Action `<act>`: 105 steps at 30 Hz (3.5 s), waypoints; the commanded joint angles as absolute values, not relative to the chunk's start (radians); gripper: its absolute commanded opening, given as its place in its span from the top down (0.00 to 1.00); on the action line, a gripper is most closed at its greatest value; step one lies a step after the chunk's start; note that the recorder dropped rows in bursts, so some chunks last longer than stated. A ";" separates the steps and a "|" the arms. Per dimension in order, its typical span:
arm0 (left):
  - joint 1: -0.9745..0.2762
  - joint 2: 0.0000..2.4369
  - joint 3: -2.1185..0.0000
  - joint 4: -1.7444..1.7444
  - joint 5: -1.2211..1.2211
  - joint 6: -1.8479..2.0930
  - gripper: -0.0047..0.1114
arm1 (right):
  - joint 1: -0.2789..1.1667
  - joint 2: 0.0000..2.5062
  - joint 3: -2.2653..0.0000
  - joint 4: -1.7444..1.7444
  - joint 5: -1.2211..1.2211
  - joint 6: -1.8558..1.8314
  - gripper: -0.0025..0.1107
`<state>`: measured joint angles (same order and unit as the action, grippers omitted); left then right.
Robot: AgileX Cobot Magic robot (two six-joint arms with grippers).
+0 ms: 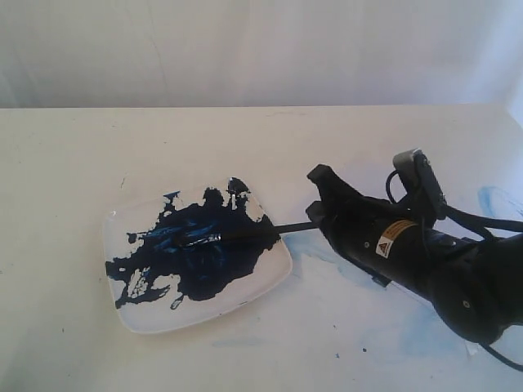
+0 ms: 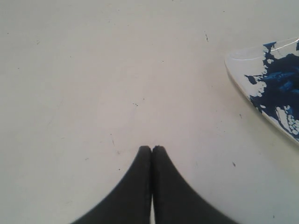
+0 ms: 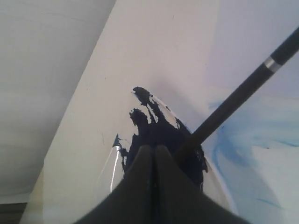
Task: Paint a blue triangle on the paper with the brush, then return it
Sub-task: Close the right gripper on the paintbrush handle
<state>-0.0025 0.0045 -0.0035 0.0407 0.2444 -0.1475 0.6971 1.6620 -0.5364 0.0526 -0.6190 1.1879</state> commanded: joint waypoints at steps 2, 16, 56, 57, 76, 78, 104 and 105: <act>-0.001 0.000 0.000 0.038 0.244 -0.154 0.96 | 0.698 1.665 -0.526 0.047 -0.642 1.314 0.98; -0.001 0.000 0.000 0.038 0.244 -0.154 0.96 | 0.698 1.665 -0.526 -0.022 -0.690 1.312 0.68; -0.001 0.000 0.000 0.038 0.244 -0.154 0.96 | 0.698 1.806 -0.592 0.080 -0.653 1.392 0.51; -0.001 0.000 0.000 0.038 0.244 -0.154 0.96 | 0.698 1.816 -0.594 0.083 -0.653 1.392 0.51; -0.001 0.000 0.000 0.038 0.244 -0.154 0.96 | 0.698 1.925 -0.637 0.164 -0.740 1.392 0.51; -0.001 0.000 0.000 0.038 0.244 -0.154 0.96 | 0.698 1.929 -0.651 0.166 -0.738 1.392 0.51; -0.001 0.000 0.000 0.038 0.244 -0.154 0.96 | 0.696 2.000 -0.711 0.229 -0.727 1.392 0.51; -0.001 0.000 0.000 0.038 0.244 -0.154 0.96 | 0.696 2.002 -0.720 0.229 -0.727 1.392 0.51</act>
<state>-0.0025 0.0045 -0.0035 0.0407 0.2444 -0.1475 0.6971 1.9854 -0.7029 0.2319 -0.7238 1.3944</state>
